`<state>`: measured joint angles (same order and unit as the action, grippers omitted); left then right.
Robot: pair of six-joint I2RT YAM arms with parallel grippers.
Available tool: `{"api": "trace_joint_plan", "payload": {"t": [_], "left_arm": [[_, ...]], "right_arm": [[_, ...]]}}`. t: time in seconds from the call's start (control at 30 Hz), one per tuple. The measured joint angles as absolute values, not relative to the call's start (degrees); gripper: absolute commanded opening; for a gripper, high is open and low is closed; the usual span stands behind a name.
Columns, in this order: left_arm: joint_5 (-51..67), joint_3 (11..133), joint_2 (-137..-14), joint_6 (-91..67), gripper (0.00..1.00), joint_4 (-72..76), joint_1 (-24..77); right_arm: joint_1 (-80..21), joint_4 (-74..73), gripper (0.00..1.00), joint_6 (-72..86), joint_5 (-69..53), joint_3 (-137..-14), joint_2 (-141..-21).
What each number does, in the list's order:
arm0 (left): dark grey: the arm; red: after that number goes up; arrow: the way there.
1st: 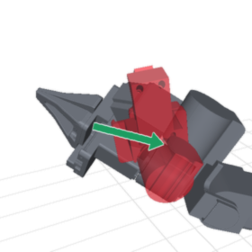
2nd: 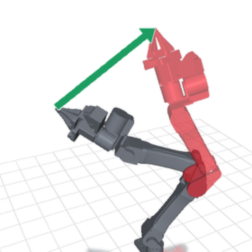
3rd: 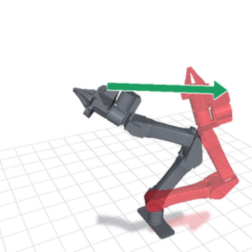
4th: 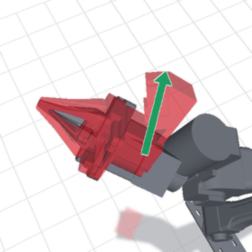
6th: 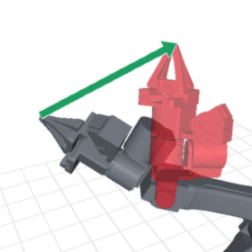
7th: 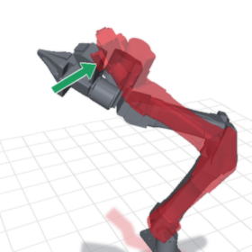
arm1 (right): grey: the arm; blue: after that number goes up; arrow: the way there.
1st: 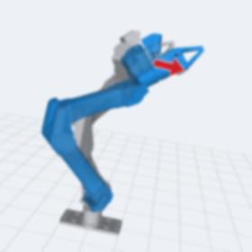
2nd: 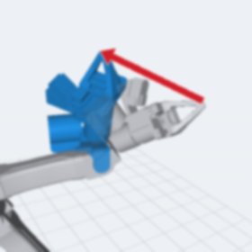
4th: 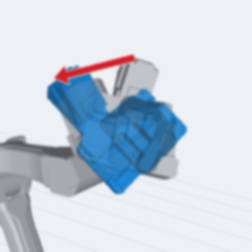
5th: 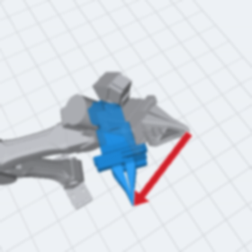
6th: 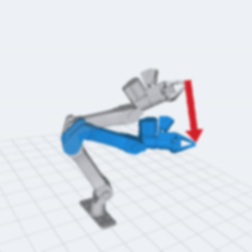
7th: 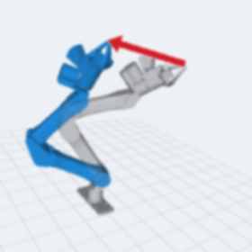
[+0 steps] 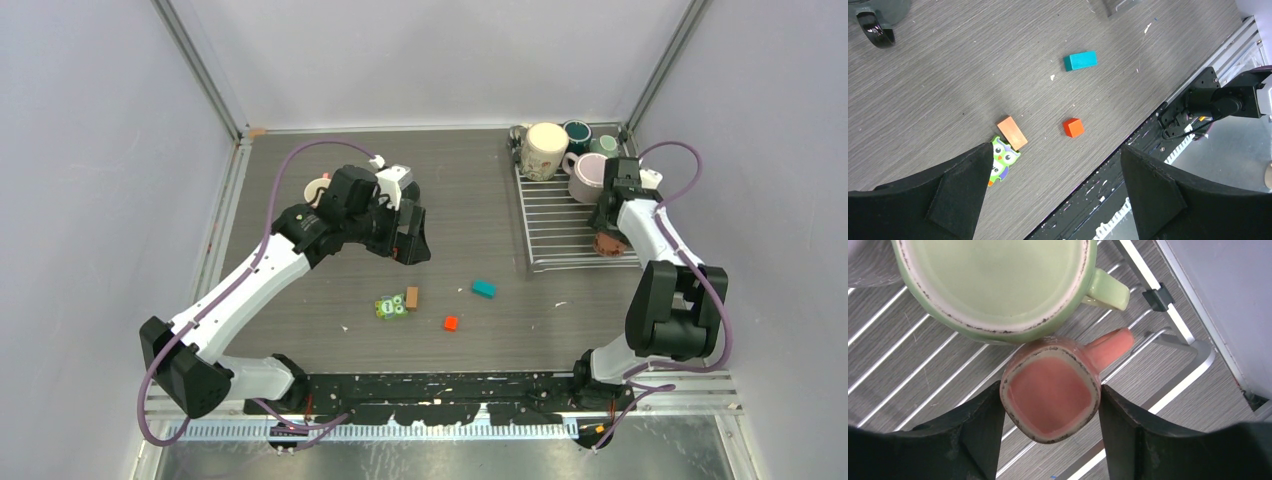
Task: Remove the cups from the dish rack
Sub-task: Unload the cup from the dish rack.
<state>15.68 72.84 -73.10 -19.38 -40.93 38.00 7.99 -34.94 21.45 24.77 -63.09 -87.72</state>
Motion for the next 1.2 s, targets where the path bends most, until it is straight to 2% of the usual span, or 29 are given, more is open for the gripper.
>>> {"api": "trace_joint_plan", "payload": {"t": [0.1, 0.27, 0.87, 1.2], "left_arm": [[15.7, 72.8, -73.1, -19.4, 1.00, -40.9, 38.0], [16.2, 72.8, -73.1, -19.4, 1.00, -40.9, 38.0], [17.5, 72.8, -73.1, -23.3, 1.00, -39.9, 37.0], [23.4, 63.7, -70.9, -35.8, 1.00, -25.1, 34.9]], "right_arm": [[7.6, -35.4, 0.35, 21.8, 25.1, -63.1, -87.3], [6.5, -36.0, 0.23, 22.6, 25.6, -63.1, -86.3], [-2.7, -40.7, 0.20, 27.5, 26.9, -64.8, -78.5], [-6.3, -44.3, 0.19, 32.6, 20.8, -70.0, -75.3]]}}
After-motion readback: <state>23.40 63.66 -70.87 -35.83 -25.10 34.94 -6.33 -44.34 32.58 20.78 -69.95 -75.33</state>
